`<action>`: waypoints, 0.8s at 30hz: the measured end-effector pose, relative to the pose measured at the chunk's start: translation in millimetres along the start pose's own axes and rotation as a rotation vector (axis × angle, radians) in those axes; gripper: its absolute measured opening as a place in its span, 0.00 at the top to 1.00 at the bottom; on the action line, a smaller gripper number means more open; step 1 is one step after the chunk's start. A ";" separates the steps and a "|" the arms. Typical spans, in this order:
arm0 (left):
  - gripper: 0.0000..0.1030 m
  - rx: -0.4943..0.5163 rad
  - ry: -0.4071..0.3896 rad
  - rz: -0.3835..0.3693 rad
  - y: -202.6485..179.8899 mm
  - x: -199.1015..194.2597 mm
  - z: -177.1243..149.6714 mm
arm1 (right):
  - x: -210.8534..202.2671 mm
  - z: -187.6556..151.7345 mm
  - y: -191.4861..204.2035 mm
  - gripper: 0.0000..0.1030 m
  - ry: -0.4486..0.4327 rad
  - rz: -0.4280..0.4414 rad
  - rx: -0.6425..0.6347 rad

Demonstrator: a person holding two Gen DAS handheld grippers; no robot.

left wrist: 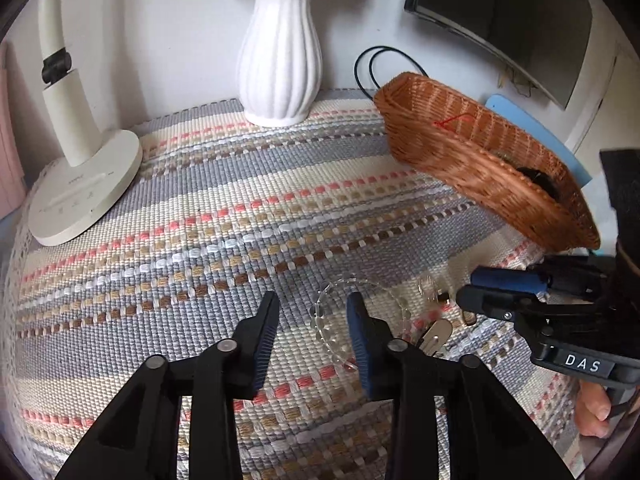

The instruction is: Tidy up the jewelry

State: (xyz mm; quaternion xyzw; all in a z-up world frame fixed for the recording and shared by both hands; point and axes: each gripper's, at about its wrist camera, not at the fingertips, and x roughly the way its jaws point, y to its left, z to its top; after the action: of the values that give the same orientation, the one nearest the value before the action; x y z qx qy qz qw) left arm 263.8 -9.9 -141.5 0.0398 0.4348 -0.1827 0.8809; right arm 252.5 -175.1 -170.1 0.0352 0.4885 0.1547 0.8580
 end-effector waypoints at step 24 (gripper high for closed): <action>0.92 -0.100 -0.099 -0.181 14.4 -21.6 0.5 | -31.1 -12.3 -24.5 0.87 -0.152 0.137 0.080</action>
State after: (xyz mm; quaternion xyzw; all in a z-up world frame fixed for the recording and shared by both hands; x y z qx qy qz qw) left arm 257.3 9.6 -125.6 -0.0528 0.4012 -0.2411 0.8821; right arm 233.0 -208.8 -155.9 0.1142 0.4240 0.1903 0.8780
